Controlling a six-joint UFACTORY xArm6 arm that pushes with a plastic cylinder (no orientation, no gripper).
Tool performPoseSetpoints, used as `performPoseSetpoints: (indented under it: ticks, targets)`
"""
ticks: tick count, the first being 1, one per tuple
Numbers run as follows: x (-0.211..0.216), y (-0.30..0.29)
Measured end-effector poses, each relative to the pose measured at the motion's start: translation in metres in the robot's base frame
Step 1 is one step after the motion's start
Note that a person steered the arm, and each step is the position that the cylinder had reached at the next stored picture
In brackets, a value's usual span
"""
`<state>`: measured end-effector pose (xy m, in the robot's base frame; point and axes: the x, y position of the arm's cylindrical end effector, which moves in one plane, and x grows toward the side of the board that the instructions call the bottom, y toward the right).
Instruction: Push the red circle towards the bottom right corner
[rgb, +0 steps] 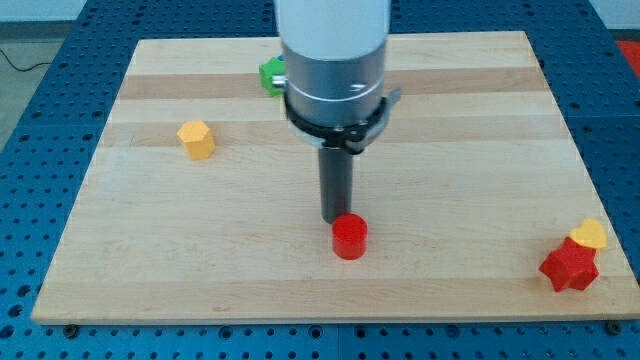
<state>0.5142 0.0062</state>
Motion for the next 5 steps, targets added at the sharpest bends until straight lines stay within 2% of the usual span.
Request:
performPoseSetpoints:
  ticks: [2,3,5]
  targets:
    - [0.008,-0.113]
    - [0.009,-0.067]
    - [0.017,0.065]
